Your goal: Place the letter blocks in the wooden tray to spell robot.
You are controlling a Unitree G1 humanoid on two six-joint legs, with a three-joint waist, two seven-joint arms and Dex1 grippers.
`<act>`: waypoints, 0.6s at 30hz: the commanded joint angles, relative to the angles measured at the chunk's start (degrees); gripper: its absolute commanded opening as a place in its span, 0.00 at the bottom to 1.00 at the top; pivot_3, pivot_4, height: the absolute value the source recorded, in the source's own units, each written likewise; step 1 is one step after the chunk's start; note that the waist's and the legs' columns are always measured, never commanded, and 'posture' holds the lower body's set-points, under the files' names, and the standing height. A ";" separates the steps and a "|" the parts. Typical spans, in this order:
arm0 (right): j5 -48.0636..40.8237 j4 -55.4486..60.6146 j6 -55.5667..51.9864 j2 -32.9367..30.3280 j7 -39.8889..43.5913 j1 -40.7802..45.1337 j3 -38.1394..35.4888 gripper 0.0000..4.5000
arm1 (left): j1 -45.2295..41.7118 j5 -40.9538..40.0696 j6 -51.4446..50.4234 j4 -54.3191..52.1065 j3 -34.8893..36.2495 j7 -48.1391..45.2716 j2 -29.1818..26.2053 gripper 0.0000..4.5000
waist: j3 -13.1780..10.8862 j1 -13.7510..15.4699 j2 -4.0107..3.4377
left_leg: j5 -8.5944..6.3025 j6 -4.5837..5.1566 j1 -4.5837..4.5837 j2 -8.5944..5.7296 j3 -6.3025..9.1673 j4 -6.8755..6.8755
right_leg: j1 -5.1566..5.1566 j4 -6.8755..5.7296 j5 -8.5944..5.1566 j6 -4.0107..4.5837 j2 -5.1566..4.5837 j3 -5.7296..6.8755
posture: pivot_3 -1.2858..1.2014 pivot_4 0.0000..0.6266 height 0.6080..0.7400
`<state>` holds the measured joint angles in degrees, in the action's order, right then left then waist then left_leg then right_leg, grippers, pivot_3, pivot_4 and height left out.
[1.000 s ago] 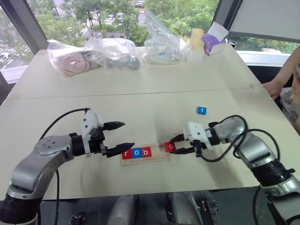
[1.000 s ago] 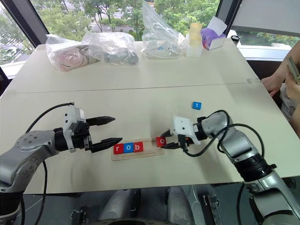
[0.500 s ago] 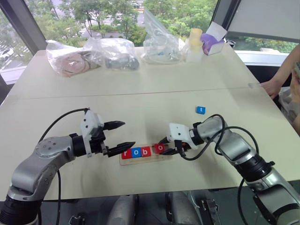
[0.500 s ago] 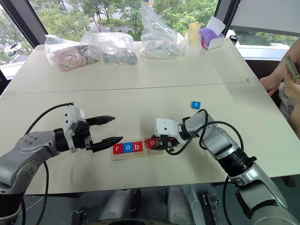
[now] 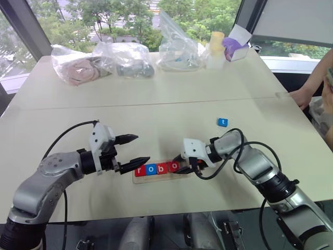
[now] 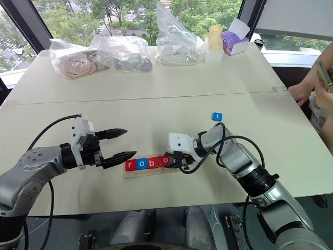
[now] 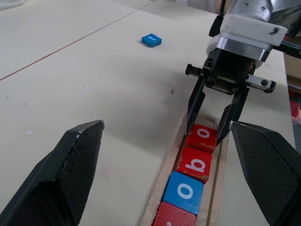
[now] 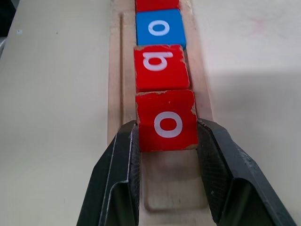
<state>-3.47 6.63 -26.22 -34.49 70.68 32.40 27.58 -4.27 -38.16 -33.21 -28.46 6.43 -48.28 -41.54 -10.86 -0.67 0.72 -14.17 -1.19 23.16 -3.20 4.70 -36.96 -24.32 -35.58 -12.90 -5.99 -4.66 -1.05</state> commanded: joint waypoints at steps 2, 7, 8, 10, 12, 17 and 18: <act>0.44 1.58 -0.01 0.98 -0.13 1.13 0.92 0.25 | 0.01 -0.80 0.51 -2.18 1.36 0.24 0.01 1.00 | 0.00 -0.01 0.00 | 0.00 0.00 0.00 0.00 0.00 0.00 | 0.00 0.00 0.00 0.00 0.00 0.01 | 0.52 0.24 1.00; 1.03 1.14 0.35 1.65 -0.42 1.43 1.14 0.25 | 0.22 -0.78 0.55 -2.29 1.41 0.51 0.15 1.00 | 0.00 -0.03 0.00 | 0.00 0.00 -0.01 0.00 0.00 0.00 | 0.00 -0.01 0.00 0.00 0.01 0.00 | 0.52 0.24 1.00; 1.27 0.91 0.56 1.77 -0.56 1.53 1.16 0.25 | 0.27 -0.78 0.56 -2.37 1.39 0.58 0.19 1.00 | 0.00 -0.07 0.00 | 0.00 0.00 -0.01 0.00 0.00 0.00 | 0.00 -0.02 0.00 0.00 0.01 0.01 | 0.52 0.24 1.00; 1.78 0.54 0.92 1.89 -0.74 1.67 1.22 0.25 | 0.35 -0.82 0.55 -2.47 1.35 0.70 0.22 1.00 | 0.00 -0.13 0.00 | 0.00 0.00 -0.01 0.00 0.01 0.00 | 0.00 -0.03 0.00 0.00 0.02 0.00 | 0.52 0.24 1.00; 1.97 0.38 1.09 1.91 -0.72 1.69 1.23 0.25 | 0.37 -0.86 0.54 -2.56 1.32 0.83 0.29 1.00 | 0.00 -0.13 0.00 | 0.00 0.00 -0.02 0.01 0.00 0.00 | -0.01 -0.05 0.00 0.00 0.02 0.00 | 0.52 0.24 1.00; 2.59 0.14 1.71 1.99 -1.00 1.63 1.07 0.25 | 0.19 -0.88 0.49 -2.62 1.10 0.95 0.51 1.00 | 0.00 -0.09 0.00 | 0.00 0.00 -0.02 0.00 0.00 -0.01 | -0.01 -0.09 0.00 0.01 0.02 0.00 | 0.52 0.24 1.00; 2.58 0.17 1.61 2.01 -0.98 1.63 1.05 0.25 | 0.19 -0.86 0.50 -2.65 1.09 0.97 0.54 1.00 | 0.00 -0.09 0.00 | 0.00 0.00 -0.02 0.00 0.00 -0.02 | -0.01 -0.09 0.00 0.01 0.02 0.00 | 0.52 0.24 1.00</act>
<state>-0.97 6.41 -24.99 -33.04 70.03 33.38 28.44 -4.12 -38.20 -33.20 -29.43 6.43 -47.32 -41.05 -10.86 -0.76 0.72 -14.17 -1.19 23.14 -3.19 4.70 -36.98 -24.33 -35.68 -12.90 -5.98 -4.64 -1.04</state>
